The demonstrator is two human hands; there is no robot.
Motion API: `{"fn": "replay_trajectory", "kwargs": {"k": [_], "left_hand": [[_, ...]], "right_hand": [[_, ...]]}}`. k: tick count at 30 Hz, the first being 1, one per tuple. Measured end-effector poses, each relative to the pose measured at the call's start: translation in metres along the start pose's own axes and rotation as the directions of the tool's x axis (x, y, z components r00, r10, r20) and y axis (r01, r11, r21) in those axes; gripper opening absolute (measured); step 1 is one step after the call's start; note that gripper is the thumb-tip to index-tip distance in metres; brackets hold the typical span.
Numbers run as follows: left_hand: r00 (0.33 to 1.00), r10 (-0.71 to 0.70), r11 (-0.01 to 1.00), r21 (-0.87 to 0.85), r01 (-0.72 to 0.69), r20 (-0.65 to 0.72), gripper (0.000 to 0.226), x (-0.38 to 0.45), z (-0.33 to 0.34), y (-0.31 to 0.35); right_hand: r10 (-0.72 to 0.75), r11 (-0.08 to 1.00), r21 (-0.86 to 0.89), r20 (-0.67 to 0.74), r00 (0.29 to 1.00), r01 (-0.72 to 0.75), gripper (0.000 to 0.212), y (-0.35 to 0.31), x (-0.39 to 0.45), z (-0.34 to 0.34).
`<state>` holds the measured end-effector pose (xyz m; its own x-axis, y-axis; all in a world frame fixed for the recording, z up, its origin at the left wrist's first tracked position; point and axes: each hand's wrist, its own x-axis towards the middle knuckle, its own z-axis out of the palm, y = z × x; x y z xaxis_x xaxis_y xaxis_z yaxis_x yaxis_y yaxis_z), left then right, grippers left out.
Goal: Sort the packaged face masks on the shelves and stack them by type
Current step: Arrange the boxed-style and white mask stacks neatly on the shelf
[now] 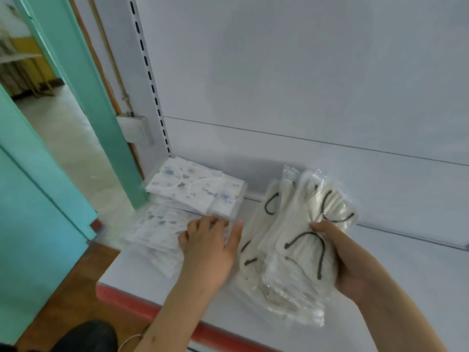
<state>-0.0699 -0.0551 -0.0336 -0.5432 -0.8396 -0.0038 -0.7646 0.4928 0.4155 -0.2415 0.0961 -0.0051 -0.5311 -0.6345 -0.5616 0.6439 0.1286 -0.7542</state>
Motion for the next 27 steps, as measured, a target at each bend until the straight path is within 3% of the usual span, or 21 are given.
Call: {"fn": "replay_trajectory", "kwargs": {"k": [2,4,5,6,7,9,14,17,23,25,27], "left_hand": [[0.991,0.058,0.996,0.076,-0.049,-0.118,0.045,-0.001,0.006,0.002],[0.944,0.167,0.984,-0.013,-0.178,-0.284,0.042,-0.008,0.008,0.011],[0.945,0.192,0.962,-0.140,-0.234,-0.264,0.046,-0.013,0.005,0.020],[0.968,0.193,0.928,-0.292,-0.233,-0.159,0.053,-0.016,0.002,0.030],[0.982,0.189,0.895,-0.416,-0.160,0.028,0.058,-0.017,0.000,0.039],[0.930,0.206,0.865,-0.502,-0.026,0.306,0.051,-0.014,0.000,0.053],[0.958,0.138,0.693,-0.716,0.087,0.250,0.032,-0.004,0.008,0.055],[0.976,0.123,0.625,-0.778,0.067,0.182,0.011,-0.007,0.008,0.061],[0.950,0.084,0.397,-0.885,0.245,0.300,0.021,-0.003,-0.002,0.067],[0.952,0.078,0.406,-0.882,0.240,0.295,0.023,0.001,0.000,0.066],[0.930,0.140,0.479,-0.845,0.238,0.340,0.041,0.004,0.001,0.064]], "right_hand": [[0.019,1.000,0.022,-0.006,1.000,-0.019,0.036,0.000,-0.006,-0.008],[0.020,0.998,0.057,-0.003,1.000,-0.020,0.042,0.003,-0.009,-0.015],[0.018,0.997,0.076,0.000,1.000,-0.018,0.047,0.004,-0.010,-0.018],[0.018,0.996,0.086,0.003,1.000,-0.018,0.051,0.006,-0.012,-0.020],[0.012,0.995,0.094,0.010,1.000,-0.013,0.051,0.007,-0.013,-0.023],[-0.006,0.992,0.124,0.028,1.000,0.002,0.049,0.010,-0.015,-0.028],[-0.052,0.977,0.212,0.083,0.995,0.033,0.051,0.012,-0.022,-0.042],[-0.039,0.977,0.211,0.148,0.988,0.008,0.049,0.016,-0.027,-0.038],[-0.035,0.964,0.266,0.121,0.992,0.001,0.049,0.021,-0.024,-0.045],[-0.067,0.960,0.279,0.105,0.992,0.035,0.052,0.022,-0.022,-0.048],[-0.119,0.951,0.297,0.101,0.988,0.084,0.058,0.024,-0.020,-0.047]]}}
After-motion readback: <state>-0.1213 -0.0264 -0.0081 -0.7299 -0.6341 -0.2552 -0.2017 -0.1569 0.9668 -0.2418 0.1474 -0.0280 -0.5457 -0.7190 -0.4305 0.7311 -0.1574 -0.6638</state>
